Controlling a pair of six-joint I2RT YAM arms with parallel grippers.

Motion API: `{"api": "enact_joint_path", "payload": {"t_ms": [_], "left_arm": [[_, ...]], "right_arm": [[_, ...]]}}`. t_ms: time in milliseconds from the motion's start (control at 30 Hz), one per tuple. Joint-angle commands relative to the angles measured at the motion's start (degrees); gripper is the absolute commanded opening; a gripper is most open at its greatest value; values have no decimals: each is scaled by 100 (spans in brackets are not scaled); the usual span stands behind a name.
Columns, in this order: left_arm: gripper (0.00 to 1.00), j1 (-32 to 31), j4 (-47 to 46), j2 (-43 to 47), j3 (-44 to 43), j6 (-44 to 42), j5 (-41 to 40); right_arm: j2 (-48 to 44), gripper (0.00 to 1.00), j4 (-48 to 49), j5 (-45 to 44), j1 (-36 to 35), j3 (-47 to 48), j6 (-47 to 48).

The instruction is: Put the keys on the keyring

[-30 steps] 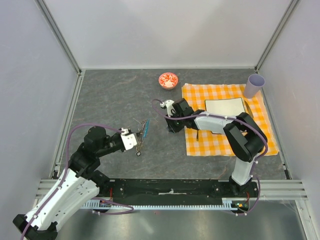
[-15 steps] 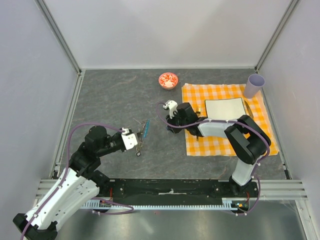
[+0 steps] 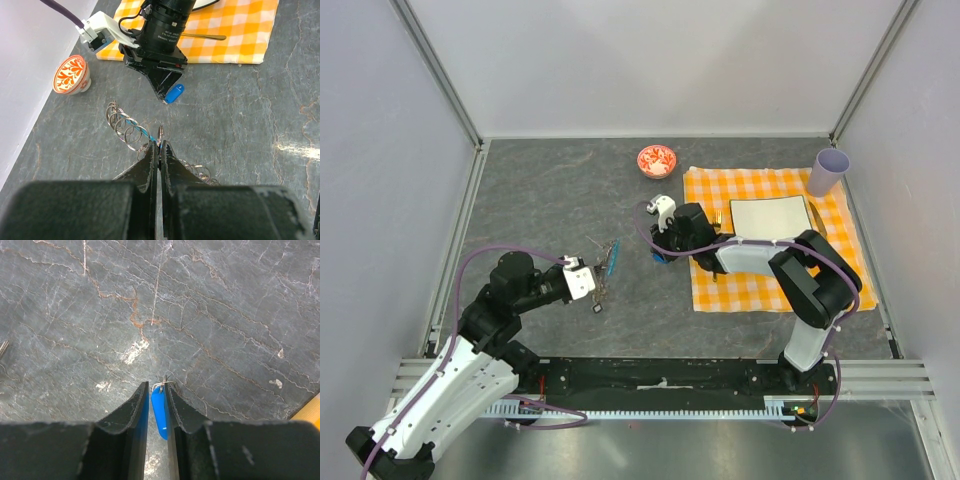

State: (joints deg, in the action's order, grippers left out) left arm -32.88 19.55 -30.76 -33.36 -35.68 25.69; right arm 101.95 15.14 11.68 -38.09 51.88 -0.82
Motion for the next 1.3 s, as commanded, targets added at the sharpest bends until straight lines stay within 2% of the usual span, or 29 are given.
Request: {"api": "enact_joint_path", "payload": {"t_ms": [0, 500, 1033, 1200, 1267], "left_arm": [[2, -16, -487, 27, -21, -246, 129], [2, -16, -496, 0, -21, -246, 164], [2, -16, -505, 0, -21, -246, 208], [2, -25, -505, 9, -21, -237, 217], [2, -25, -505, 18, -21, -237, 208]], "right_arm": [[70, 26, 209, -8, -6, -37, -85], [264, 25, 104, -78, -6, -11, -111], [413, 19, 288, -43, -6, -99, -111], [352, 9, 323, -96, -6, -134, -103], [247, 1, 271, -70, -6, -143, -59]]}}
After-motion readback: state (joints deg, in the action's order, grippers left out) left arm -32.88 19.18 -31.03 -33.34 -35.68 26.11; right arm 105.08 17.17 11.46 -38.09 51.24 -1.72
